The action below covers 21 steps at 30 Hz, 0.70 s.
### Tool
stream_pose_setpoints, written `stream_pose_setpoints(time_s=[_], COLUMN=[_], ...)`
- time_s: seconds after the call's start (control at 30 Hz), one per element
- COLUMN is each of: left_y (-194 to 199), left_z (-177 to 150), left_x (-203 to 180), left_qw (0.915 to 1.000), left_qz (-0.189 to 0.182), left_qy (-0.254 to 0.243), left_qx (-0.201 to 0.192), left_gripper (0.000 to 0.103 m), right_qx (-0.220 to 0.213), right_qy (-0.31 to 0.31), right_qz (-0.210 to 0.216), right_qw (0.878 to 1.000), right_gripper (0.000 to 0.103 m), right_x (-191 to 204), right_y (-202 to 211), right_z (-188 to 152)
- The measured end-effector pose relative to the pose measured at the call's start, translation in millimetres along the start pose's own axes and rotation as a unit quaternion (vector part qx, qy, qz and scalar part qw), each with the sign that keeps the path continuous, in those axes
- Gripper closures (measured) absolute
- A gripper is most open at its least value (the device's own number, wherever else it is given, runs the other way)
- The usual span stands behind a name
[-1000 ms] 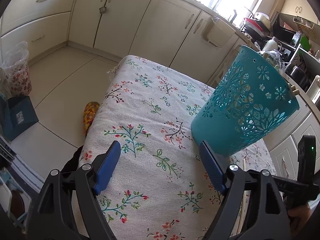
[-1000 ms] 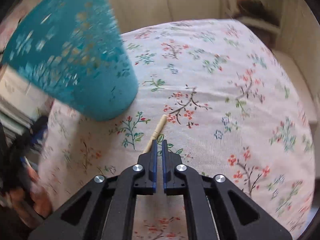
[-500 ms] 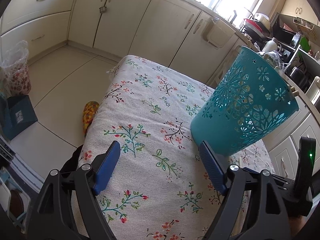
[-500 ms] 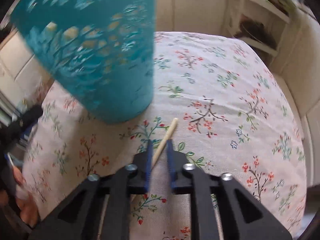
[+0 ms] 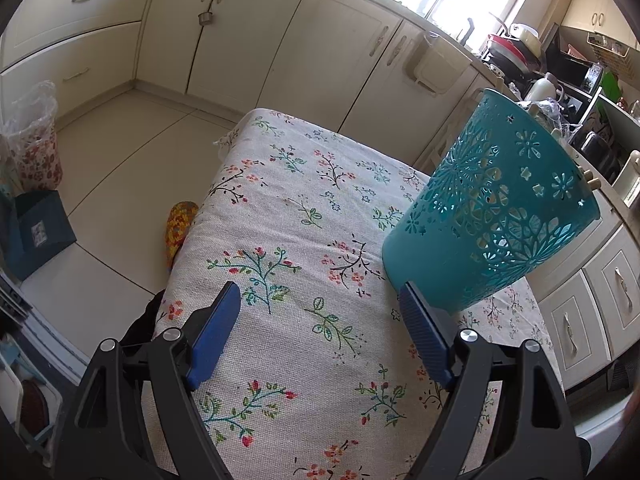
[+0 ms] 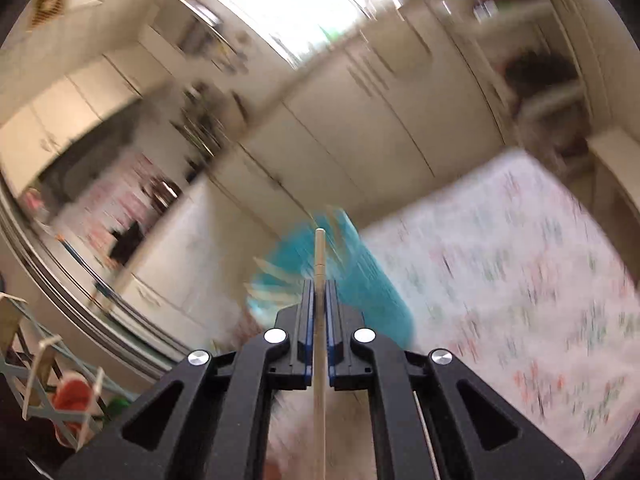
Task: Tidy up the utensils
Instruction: 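Lift the stick upright with the right tool into the teal cup and release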
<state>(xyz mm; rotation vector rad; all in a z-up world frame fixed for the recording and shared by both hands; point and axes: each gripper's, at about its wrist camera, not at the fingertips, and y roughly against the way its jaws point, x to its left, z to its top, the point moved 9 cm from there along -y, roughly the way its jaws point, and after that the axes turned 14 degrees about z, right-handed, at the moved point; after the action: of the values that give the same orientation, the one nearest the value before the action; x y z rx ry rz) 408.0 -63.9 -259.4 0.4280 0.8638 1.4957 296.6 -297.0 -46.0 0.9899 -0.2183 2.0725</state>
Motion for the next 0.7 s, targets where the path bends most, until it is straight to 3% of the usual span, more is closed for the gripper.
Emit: stream_pose_setpoints(time_s=[0.13,0.3,0.37,0.5,0.6,0.7], left_y=[0,0,0,-1,-1,-2], left_z=[0,0,0,0,0,0], left_x=[0,0,1,1,2,1], left_qw=[1.0000,1.0000,1.0000,1.0000,1.0000,1.0000], left_qz=[-0.002,-0.004,-0.006,-0.005,-0.003,0.001], left_qy=[0.002,0.002,0.004,0.003,0.002,-0.002], left_qx=[-0.001,0.000,0.001,0.001,0.000,0.003], left_gripper=[0.025,0.025,0.025,0.025,0.023,0.019], right_qx=[-0.095,-0.145,-0.138,-0.102,-0.075,-0.049], right_qy=[0.094,0.169,0.187,0.194,0.204,0.196], right_qz=[0.007,-0.057,-0.089,-0.115,-0.125,-0.126], right_qw=[0.991,0.973,0.969,0.969,0.968,0.971], right_gripper=[0.097,0.097,0.097,0.096,0.095,0.086], right_x=[48,35,22,-11,-16,-16], right_y=[-17,-77,-96,-116,-108,-96], right_z=[62,82,72,44,20,-2])
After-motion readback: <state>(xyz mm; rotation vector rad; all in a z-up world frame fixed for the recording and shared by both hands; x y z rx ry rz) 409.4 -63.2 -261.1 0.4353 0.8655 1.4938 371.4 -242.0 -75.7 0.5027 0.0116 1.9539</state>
